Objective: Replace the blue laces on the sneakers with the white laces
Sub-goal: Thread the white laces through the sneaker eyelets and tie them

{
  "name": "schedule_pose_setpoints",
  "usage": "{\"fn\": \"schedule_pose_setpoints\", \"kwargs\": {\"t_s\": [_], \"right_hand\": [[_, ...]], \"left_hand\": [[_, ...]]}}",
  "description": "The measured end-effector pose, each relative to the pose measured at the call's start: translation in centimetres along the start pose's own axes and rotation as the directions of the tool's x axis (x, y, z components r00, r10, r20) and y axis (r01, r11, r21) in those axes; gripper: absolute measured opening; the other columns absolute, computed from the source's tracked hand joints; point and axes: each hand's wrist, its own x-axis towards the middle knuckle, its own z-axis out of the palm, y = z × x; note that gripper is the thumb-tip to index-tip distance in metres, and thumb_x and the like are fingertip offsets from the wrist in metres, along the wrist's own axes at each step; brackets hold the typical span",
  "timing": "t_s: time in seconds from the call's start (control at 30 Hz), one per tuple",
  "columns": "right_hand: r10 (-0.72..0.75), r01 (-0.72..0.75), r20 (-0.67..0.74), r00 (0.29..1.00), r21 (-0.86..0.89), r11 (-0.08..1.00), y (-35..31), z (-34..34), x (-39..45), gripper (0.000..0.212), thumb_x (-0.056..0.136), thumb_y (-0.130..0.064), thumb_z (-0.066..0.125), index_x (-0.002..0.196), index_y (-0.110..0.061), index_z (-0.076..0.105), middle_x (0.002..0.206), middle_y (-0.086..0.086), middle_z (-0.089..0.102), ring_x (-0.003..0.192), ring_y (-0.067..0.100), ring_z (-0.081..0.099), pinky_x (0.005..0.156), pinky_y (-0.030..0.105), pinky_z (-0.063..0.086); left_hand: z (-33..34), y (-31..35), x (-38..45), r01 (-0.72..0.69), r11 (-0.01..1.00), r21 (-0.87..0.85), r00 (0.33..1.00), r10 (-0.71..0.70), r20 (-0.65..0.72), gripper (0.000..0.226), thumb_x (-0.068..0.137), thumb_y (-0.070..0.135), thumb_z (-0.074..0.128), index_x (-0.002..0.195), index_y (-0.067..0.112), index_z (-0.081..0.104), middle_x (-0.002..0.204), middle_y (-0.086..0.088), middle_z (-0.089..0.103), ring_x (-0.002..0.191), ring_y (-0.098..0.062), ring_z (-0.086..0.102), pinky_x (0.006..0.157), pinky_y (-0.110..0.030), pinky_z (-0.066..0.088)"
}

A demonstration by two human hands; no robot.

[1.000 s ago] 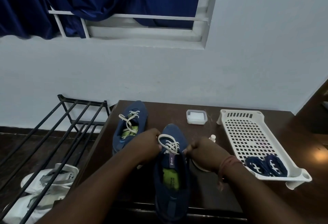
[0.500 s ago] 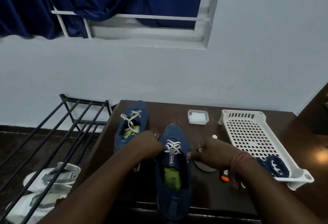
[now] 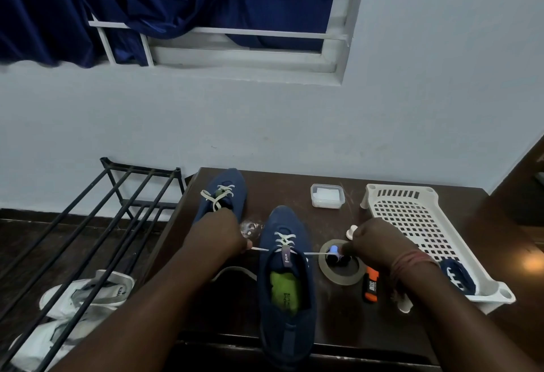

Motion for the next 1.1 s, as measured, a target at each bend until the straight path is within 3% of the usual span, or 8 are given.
{"fn": "schedule_pose_setpoints", "kwargs": {"t_s": [0.33,0.53,0.67,0.77,0.87,0.93,1.03,1.1], "right_hand": [[0.075,-0.073,-0.110,0.991,0.024,0.997,1.0,0.3,0.7,0.035,0.079,-0.027,0.075,0.061,-0.012,0.048,0.059,0.002,0.044,0.057,0.015,0.042,0.049,0.025,0.030],[-0.044,0.066,-0.114,0.993,0.196,0.978,0.5,0.8,0.3,0.042,0.080,-0.035,0.075,0.052,-0.013,0.052,0.047,-0.001,0.048,0.045,0.014,0.047,0.050,0.025,0.038],[-0.192,0.229,-0.140,0.971,0.327,0.917,-1.6,0.4,-0.7,0.039,0.082,-0.056,0.069,0.077,-0.017,0.063,0.066,-0.003,0.063,0.059,0.009,0.057,0.062,0.027,0.045],[-0.235,0.385,-0.362,0.902,0.429,0.817,-3.4,0.1,-1.5,0.022,0.090,-0.036,0.063,0.109,-0.026,0.057,0.098,-0.001,0.065,0.086,0.009,0.062,0.078,0.022,0.050],[-0.314,0.512,-0.478,0.820,0.369,0.776,-4.0,1.1,-1.9,0.023,0.091,-0.014,0.052,0.113,-0.018,0.059,0.101,-0.001,0.062,0.090,0.013,0.061,0.079,0.020,0.051],[-0.359,0.493,-0.399,0.844,0.312,0.812,-4.0,2.0,-2.0,0.029,0.091,-0.005,0.049,0.114,-0.018,0.061,0.098,-0.004,0.065,0.087,0.009,0.063,0.084,0.025,0.052],[-0.400,0.462,-0.249,0.882,0.294,0.837,-4.0,2.8,-2.0,0.033,0.085,0.006,0.048,0.087,-0.021,0.067,0.078,-0.001,0.069,0.072,0.010,0.067,0.077,0.031,0.057],[-0.416,0.451,-0.187,0.890,0.225,0.864,-4.1,2.9,-1.9,0.034,0.083,0.006,0.050,0.076,-0.023,0.066,0.075,-0.002,0.070,0.070,0.011,0.068,0.076,0.032,0.058]], "left_hand": [[0.5,-0.2,0.2,-0.010,0.999,0.051,0.992,0.016,-0.126,0.028,0.080,0.041,0.070,0.077,0.014,0.063,0.067,0.002,0.057,0.070,-0.020,0.061,0.061,-0.025,0.047],[-0.7,0.6,-0.8,-0.018,0.971,-0.238,0.996,-0.002,-0.084,0.028,0.083,0.038,0.067,0.068,0.014,0.068,0.066,-0.001,0.068,0.069,-0.016,0.066,0.064,-0.025,0.051],[-3.6,2.6,-2.6,-0.198,0.671,-0.714,0.979,0.095,-0.183,0.016,0.090,0.032,0.068,0.084,0.019,0.076,0.071,0.007,0.070,0.055,-0.006,0.059,0.055,-0.019,0.044],[-4.8,3.2,-3.1,-0.314,0.376,-0.872,0.942,0.012,-0.334,0.013,0.092,0.025,0.065,0.090,0.017,0.075,0.070,0.001,0.064,0.054,-0.015,0.046,0.051,-0.025,0.037],[-4.3,2.8,-2.7,-0.374,0.504,-0.779,0.905,0.013,-0.426,0.014,0.095,0.026,0.062,0.090,0.021,0.073,0.076,0.004,0.071,0.055,-0.010,0.054,0.054,-0.029,0.045],[-3.1,2.8,-2.5,-0.319,0.638,-0.701,0.943,0.140,-0.301,0.016,0.097,0.019,0.057,0.092,0.024,0.071,0.077,0.006,0.073,0.059,-0.009,0.062,0.062,-0.034,0.057],[-1.0,3.1,-2.6,-0.264,0.881,-0.392,0.957,0.290,0.009,0.018,0.093,0.012,0.057,0.092,0.020,0.074,0.082,0.005,0.075,0.073,-0.011,0.069,0.079,-0.032,0.058],[-0.2,3.4,-2.8,-0.302,0.934,-0.192,0.948,0.316,0.047,0.014,0.089,0.017,0.062,0.090,0.018,0.076,0.089,0.003,0.075,0.085,-0.016,0.069,0.080,-0.029,0.055]]}}
